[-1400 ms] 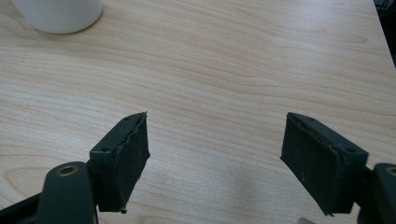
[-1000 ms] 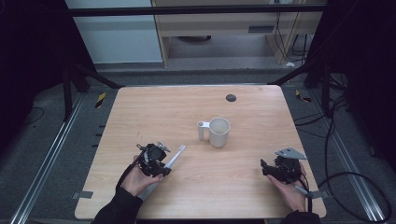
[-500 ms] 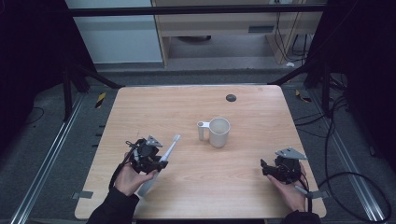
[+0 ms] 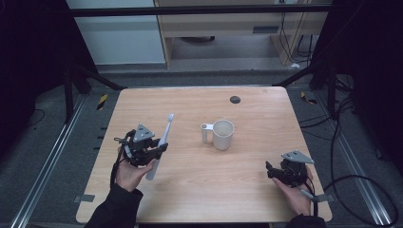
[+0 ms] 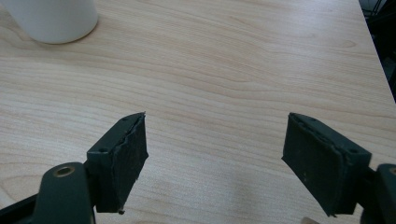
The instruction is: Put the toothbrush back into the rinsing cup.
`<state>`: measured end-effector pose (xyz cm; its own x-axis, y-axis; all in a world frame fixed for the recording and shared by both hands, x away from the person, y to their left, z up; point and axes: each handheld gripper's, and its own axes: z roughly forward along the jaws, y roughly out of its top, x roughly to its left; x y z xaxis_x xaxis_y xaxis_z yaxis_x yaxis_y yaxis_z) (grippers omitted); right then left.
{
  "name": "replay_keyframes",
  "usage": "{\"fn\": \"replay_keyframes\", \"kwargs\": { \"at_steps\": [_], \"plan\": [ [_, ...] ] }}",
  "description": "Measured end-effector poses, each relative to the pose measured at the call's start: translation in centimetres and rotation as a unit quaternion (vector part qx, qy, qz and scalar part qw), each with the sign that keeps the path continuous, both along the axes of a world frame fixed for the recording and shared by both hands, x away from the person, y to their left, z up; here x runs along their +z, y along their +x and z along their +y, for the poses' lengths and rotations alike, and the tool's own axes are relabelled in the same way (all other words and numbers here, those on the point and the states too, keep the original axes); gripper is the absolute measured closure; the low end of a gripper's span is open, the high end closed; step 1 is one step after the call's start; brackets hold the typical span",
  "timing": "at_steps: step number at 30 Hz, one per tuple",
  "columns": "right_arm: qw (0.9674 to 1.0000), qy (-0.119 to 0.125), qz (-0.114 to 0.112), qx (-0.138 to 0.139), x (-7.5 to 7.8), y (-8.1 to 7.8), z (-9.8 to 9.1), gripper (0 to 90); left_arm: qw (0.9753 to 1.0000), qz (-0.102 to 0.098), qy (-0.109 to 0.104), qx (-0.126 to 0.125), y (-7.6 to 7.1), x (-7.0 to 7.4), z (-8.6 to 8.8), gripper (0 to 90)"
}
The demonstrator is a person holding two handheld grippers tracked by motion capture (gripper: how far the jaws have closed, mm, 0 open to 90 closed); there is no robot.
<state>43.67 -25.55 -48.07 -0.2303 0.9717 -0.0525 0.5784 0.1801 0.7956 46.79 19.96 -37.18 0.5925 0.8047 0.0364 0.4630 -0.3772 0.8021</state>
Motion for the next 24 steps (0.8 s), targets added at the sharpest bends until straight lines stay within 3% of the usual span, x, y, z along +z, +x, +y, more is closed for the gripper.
{"fn": "replay_keyframes", "kwargs": {
  "at_steps": [7,12,17,24],
  "plan": [
    [1.0000,0.000,-0.002,0.001,0.0,0.0,0.0,21.7,0.9982,-0.046,-0.036,0.016,0.9,0.9,-0.5,66.9],
    [1.0000,0.001,-0.004,0.001,0.0,0.0,0.0,21.5,0.9940,-0.083,-0.067,0.026,1.3,1.7,-1.3,66.9],
    [1.0000,0.000,-0.006,0.002,-0.1,0.0,0.1,21.3,0.9907,-0.094,-0.096,0.023,2.0,2.4,-2.4,66.9],
    [1.0000,0.000,-0.006,0.003,-0.2,0.0,0.1,21.2,0.9864,-0.118,-0.112,0.021,2.9,2.7,-4.1,66.9]
  ]
}}
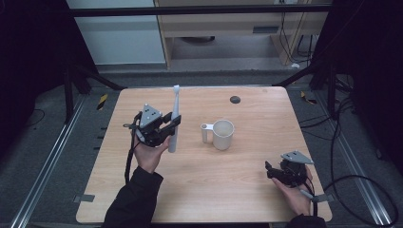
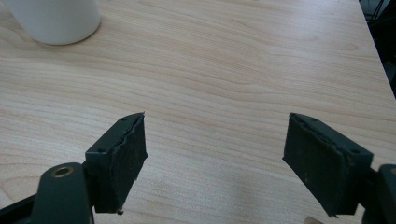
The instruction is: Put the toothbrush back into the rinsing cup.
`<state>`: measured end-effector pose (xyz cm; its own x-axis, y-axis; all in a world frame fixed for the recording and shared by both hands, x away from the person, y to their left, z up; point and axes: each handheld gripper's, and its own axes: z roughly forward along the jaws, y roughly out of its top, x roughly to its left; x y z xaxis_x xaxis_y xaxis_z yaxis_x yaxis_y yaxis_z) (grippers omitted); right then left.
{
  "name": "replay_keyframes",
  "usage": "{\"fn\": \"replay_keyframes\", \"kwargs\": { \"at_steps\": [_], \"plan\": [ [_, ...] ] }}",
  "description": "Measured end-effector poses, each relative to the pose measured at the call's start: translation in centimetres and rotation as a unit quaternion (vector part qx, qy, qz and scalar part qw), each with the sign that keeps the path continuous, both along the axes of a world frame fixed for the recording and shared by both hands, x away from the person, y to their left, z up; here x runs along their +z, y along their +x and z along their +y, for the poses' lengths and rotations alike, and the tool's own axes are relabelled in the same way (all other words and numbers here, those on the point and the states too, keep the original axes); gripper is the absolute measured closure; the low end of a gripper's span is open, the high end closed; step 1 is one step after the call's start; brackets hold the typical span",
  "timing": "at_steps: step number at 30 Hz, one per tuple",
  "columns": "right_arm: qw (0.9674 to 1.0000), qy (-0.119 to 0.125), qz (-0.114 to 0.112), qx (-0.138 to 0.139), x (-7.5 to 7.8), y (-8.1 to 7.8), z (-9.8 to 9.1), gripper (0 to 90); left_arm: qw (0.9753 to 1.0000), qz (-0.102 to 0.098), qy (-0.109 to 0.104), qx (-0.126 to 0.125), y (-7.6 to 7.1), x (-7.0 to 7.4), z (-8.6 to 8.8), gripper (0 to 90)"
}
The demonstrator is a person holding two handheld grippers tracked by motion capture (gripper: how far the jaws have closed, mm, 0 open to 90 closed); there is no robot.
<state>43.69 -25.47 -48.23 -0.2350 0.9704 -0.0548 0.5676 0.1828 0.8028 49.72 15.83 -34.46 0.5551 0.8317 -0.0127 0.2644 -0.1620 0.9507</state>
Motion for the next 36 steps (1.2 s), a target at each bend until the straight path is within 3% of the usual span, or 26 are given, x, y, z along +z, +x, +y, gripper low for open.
{"fn": "replay_keyframes", "kwargs": {
  "at_steps": [3,25,36],
  "plan": [
    [1.0000,0.002,0.000,-0.001,0.0,0.0,-0.1,21.2,0.9999,-0.009,-0.014,-0.002,0.5,0.1,-0.5,66.9],
    [1.0000,0.006,-0.006,0.000,-0.1,0.0,-0.1,20.4,0.9970,-0.046,-0.057,-0.026,3.2,2.1,-5.1,66.9],
    [0.9999,0.010,-0.006,-0.001,-0.1,-0.1,-0.1,20.4,0.9957,-0.048,-0.070,-0.037,4.2,2.6,-7.2,66.9]
  ]
}}
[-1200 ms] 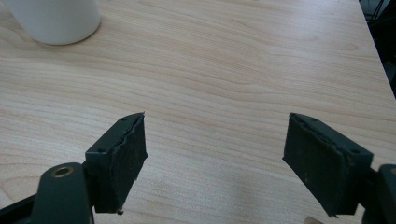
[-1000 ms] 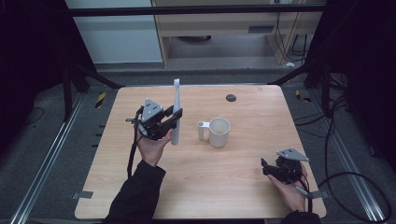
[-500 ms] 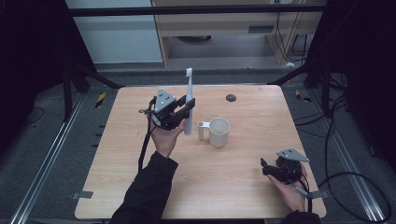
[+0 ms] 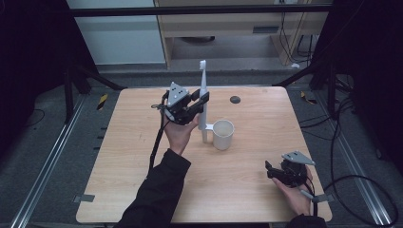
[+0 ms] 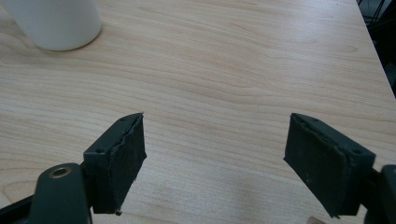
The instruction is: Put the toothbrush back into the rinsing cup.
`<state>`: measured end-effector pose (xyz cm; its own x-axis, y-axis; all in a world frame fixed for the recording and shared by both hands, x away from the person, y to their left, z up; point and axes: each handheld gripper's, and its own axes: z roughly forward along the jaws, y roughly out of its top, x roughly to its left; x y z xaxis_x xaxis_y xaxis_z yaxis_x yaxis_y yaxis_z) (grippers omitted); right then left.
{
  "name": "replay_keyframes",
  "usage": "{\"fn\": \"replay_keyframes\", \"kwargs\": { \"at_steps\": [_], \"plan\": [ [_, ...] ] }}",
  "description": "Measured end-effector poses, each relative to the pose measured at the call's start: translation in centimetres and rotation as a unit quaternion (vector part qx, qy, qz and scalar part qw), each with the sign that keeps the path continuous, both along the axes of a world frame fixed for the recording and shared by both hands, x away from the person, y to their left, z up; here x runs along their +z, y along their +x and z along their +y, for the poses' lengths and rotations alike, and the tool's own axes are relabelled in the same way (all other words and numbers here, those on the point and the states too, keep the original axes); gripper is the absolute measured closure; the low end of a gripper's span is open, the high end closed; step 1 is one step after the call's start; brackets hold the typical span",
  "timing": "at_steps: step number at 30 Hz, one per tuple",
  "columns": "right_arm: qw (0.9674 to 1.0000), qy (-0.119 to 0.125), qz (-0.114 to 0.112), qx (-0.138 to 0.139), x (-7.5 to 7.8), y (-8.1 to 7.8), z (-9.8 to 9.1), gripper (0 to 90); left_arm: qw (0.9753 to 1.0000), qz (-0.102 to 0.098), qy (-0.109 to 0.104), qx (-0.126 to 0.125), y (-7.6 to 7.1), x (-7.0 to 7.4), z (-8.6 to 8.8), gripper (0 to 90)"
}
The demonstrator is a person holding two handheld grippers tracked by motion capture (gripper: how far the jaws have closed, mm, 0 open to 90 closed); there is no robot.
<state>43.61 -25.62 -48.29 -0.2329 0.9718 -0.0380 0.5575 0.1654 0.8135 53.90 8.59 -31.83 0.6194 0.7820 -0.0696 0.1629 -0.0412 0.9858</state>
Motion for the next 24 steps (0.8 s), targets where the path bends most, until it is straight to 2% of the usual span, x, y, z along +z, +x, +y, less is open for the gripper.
{"fn": "replay_keyframes", "kwargs": {
  "at_steps": [15,24],
  "plan": [
    [1.0000,0.002,0.001,0.001,0.0,0.0,0.0,20.4,0.9998,0.006,-0.001,-0.020,1.4,-1.1,-3.4,66.9],
    [1.0000,0.003,-0.001,0.001,0.0,0.0,-0.1,20.5,0.9997,0.006,-0.001,-0.024,1.9,-1.6,-4.5,66.9]
  ]
}}
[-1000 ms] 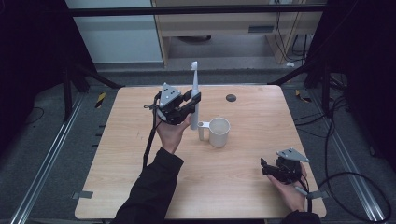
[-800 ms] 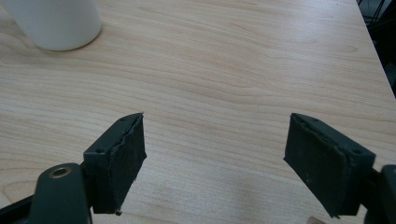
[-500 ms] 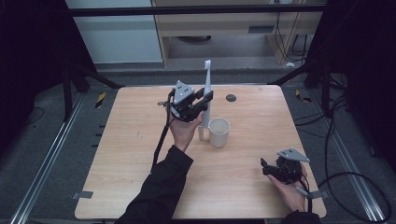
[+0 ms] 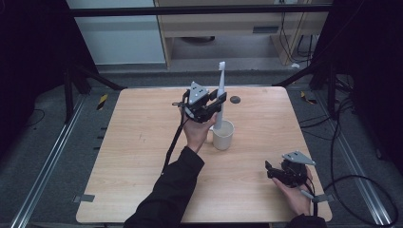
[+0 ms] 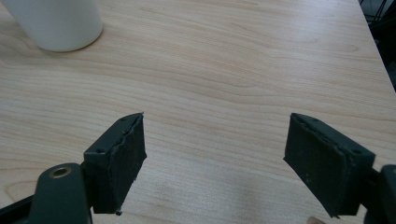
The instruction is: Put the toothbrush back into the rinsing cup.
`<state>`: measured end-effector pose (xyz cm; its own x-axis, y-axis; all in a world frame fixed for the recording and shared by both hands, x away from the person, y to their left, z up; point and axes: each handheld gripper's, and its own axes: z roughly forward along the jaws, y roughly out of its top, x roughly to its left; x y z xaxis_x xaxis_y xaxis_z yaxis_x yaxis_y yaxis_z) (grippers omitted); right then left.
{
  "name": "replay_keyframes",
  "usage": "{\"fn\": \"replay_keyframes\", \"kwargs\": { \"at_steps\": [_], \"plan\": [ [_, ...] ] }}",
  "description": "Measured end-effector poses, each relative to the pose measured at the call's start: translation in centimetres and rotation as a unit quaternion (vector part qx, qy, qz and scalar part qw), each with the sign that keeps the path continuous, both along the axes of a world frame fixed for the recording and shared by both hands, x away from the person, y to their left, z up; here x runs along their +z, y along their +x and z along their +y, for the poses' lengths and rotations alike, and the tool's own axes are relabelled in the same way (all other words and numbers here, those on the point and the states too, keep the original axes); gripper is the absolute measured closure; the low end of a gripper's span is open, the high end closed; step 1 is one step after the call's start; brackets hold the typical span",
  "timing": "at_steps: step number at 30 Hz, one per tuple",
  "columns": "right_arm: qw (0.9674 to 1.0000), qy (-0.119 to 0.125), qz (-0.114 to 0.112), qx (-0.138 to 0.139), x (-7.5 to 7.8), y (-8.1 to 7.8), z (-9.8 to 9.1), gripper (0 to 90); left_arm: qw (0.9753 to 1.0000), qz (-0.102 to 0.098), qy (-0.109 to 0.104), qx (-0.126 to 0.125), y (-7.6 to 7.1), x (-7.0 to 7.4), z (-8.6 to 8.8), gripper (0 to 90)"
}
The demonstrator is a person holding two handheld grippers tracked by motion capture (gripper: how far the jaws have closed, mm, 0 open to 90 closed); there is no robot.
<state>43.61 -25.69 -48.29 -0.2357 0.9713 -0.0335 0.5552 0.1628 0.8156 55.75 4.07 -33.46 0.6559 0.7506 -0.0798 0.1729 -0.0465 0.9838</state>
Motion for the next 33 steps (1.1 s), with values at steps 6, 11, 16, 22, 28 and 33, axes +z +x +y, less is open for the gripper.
{"fn": "replay_keyframes", "kwargs": {
  "at_steps": [6,11,16,22,28,33],
  "plan": [
    [1.0000,0.000,0.002,0.001,0.0,0.0,0.1,20.5,1.0000,0.000,0.002,0.001,0.4,-0.3,-0.5,66.9],
    [1.0000,0.001,0.000,0.003,0.0,0.0,0.1,20.5,1.0000,0.001,0.006,-0.001,0.8,-0.5,-1.3,66.9],
    [1.0000,0.003,0.000,0.002,0.0,0.0,0.1,20.5,0.9999,0.005,0.015,-0.002,1.3,-1.2,-2.0,66.9],
    [1.0000,0.003,0.000,0.002,0.0,0.0,0.0,20.6,0.9996,0.015,0.023,-0.001,1.8,-2.1,-2.4,66.9],
    [1.0000,0.001,0.000,0.003,0.0,0.0,0.2,20.7,0.9991,0.022,0.037,0.001,1.8,-3.1,-2.4,66.9],
    [1.0000,-0.001,0.001,0.004,0.0,0.0,0.2,20.7,0.9987,0.029,0.041,0.000,1.9,-4.1,-2.4,66.9]
  ]
}}
